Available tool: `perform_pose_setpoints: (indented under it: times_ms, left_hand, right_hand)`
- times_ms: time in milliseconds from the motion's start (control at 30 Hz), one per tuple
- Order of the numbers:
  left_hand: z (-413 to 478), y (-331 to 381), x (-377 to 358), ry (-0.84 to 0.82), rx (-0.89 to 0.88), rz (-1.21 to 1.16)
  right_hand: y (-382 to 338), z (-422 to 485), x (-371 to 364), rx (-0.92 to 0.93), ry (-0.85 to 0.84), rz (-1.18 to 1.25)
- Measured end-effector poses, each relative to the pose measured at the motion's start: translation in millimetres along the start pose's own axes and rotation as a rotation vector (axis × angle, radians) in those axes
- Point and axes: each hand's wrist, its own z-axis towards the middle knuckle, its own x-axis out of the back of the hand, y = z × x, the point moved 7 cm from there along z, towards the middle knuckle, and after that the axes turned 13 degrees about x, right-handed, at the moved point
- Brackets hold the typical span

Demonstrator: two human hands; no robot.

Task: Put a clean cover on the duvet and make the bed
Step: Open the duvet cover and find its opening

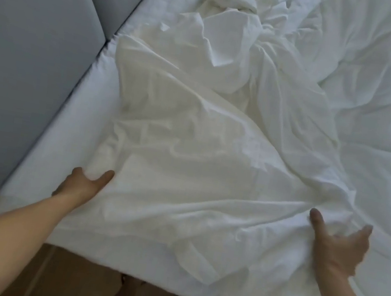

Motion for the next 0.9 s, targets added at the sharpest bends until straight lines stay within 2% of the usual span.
perform_pose_setpoints:
  times_ms: [67,133,233,333,400,467,533,600,667,733,833,900]
  left_hand:
    - [-6.5,-21.0,-1.4,-0.009,0.059,0.031]
    - [-17.8,-31.0,-4.6,-0.065,0.086,0.02]
    - [-29.0,-26.5,-2.0,-0.043,0.028,-0.082]
    - [-34.4,-32.1,49.3,0.162,-0.018,-0.062]
    - [-26.7,-49.9,96.8,0.218,0.011,-0.062]
    - [45.5,-97.1,133.5,0.215,0.016,-0.04]
    - [65.8,-113.3,150.5,0.254,0.01,-0.022]
    - [36.2,-96.4,139.1,0.284,-0.018,-0.017]
    - [16.3,-69.1,114.4,0.337,-0.112,0.048]
    - [-0.3,-46.0,85.7,0.341,-0.163,0.172]
    - [-18.6,-42.5,45.5,0.327,-0.217,0.39]
    - [-40.0,-41.3,5.8,0.336,-0.443,0.578]
  right_hand:
    - [16.9,-26.2,-4.9,-0.089,-0.038,0.041]
    - [28.3,-55.2,-14.3,-0.117,-0.185,0.014]
    - [26.5,-63.4,-24.3,-0.01,-0.262,0.008]
    - [28.9,-38.6,8.5,0.091,-0.201,-0.041]
    - [62.0,-12.7,48.0,0.015,-0.171,-0.128]
    - [113.6,8.0,82.2,-0.052,-0.072,-0.213]
    - [136.9,4.5,78.3,-0.077,-0.033,-0.271]
    - [114.8,-26.2,50.6,-0.083,-0.043,-0.303]
    - [81.6,-52.0,23.4,-0.011,-0.066,-0.303]
    - [55.5,-66.6,8.3,0.109,-0.067,-0.414]
    - [21.3,-102.0,-18.4,0.516,-0.102,-0.522]
    - [4.5,-135.3,-47.9,0.804,-0.177,-0.517]
